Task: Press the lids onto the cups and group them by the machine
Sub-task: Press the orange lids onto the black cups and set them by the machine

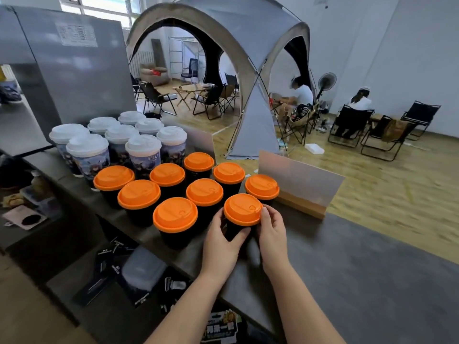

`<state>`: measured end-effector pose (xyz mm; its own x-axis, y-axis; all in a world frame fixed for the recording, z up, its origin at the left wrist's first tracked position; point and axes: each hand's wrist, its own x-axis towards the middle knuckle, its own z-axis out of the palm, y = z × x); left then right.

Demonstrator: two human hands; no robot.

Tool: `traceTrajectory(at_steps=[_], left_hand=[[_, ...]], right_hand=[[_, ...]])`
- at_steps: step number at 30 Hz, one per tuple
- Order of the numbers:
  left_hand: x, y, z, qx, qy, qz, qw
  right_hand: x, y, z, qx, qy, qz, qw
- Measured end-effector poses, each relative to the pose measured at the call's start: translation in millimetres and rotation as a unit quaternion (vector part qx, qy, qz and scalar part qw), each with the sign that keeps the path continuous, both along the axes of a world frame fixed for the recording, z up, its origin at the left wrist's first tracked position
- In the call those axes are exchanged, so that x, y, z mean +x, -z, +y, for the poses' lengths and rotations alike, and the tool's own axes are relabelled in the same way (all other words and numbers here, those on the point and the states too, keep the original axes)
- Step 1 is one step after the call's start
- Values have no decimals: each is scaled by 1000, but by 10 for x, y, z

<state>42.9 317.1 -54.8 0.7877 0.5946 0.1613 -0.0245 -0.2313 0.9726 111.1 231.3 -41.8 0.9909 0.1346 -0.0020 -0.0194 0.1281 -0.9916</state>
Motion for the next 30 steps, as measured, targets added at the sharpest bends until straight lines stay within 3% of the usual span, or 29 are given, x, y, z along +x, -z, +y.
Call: traceTrajectory(at_steps=[9, 16, 23, 30], left_hand=[[-22, 69, 50, -9, 4, 23, 1000], [-367, -83, 2, -91, -5, 27, 996], [-818, -420, -272, -86, -1, -25, 996], [-1041, -523, -921, -113, 82, -26, 990]], right_hand=[[84, 100, -3, 5, -4, -10, 1000], [15, 30, -162, 11, 71, -11, 997], [-492, -145, -705, 35, 127, -25, 991], [-1173, -215, -1585, 27, 208, -35, 977]])
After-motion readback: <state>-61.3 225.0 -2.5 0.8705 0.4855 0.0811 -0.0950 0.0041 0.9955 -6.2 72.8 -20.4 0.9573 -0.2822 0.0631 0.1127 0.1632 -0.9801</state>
